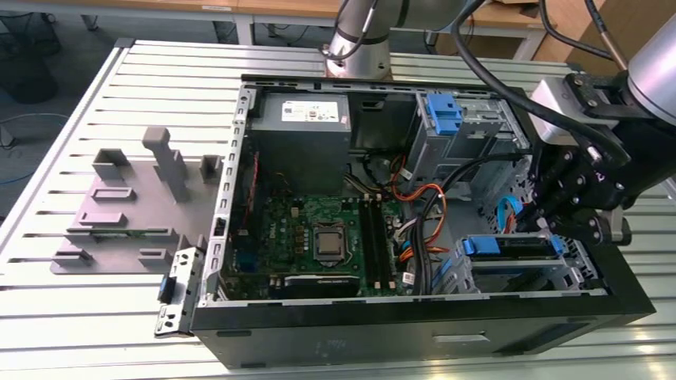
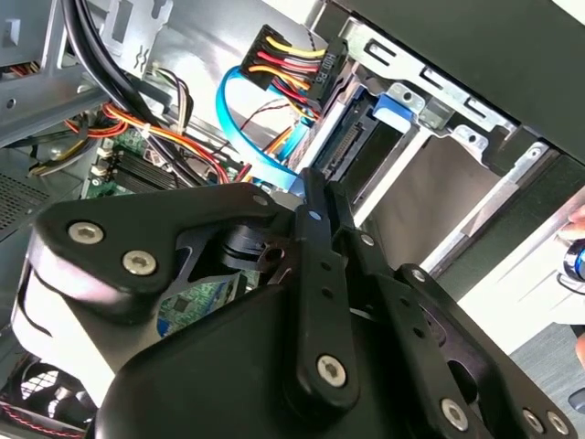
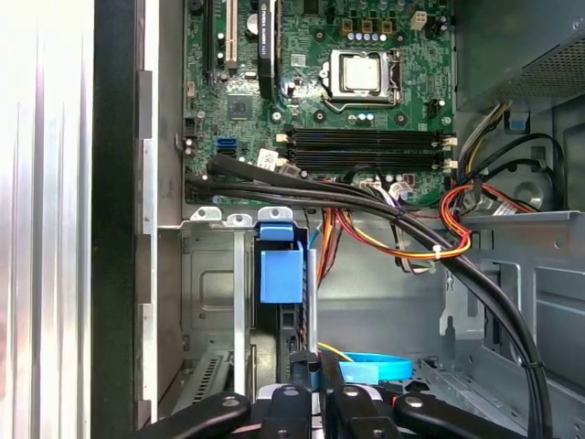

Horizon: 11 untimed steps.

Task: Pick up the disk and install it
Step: 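Insert the first disk wire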

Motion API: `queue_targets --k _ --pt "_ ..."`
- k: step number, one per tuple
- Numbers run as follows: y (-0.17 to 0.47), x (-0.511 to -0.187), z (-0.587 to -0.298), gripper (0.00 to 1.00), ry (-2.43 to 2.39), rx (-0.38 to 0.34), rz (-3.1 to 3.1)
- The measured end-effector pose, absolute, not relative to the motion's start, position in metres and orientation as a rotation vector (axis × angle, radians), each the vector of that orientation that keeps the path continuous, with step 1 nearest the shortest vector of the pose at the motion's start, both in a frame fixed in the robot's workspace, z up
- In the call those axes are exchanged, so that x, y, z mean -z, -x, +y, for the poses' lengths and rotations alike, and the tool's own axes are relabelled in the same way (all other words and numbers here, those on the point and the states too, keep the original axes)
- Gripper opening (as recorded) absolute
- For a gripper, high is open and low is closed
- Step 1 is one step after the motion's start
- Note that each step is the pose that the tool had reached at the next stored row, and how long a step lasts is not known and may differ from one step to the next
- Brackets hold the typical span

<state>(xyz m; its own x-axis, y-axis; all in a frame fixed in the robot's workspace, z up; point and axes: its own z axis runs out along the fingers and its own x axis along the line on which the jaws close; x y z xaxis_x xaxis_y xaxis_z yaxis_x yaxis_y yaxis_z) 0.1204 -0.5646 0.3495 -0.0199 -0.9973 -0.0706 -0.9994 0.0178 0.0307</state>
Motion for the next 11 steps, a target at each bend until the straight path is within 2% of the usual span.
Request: queue_targets --k 11 --pt "-0.121 -0.3453 -0.5712 0.16 2.18 -0.111 2.217"
